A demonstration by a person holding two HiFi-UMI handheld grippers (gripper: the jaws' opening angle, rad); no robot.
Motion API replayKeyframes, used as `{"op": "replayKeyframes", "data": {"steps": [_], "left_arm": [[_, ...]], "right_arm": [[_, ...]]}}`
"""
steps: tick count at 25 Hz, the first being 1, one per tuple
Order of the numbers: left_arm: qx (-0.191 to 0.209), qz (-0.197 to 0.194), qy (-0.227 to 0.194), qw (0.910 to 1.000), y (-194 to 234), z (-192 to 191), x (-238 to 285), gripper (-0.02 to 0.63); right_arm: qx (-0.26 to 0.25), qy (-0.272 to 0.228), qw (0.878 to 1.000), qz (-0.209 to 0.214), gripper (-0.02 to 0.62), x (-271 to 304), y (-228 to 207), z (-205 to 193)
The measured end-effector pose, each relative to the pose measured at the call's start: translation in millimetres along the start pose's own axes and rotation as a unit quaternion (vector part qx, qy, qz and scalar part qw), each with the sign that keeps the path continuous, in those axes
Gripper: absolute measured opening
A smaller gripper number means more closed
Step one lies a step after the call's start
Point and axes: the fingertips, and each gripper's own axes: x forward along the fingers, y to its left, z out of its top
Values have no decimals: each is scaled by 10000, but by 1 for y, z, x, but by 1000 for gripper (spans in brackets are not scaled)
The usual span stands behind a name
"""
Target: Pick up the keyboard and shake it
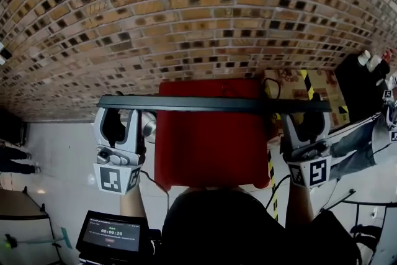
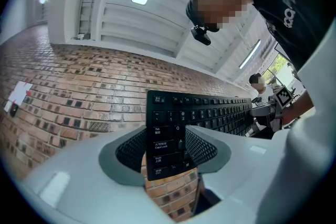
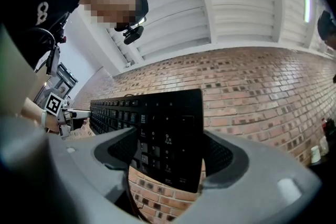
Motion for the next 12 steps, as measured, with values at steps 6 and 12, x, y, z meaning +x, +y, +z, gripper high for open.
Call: {"op": "replayKeyframes", "data": {"steps": [6,12], "left_arm": [[-145,179,468,9986,2,-36,-13,233],[-404,309,695,9963,-1,-60,-24,233]], "right_arm": [[-84,310,9994,125,364,1,0,-18],[-123,568,9981,212,364,2,5,-29]]}}
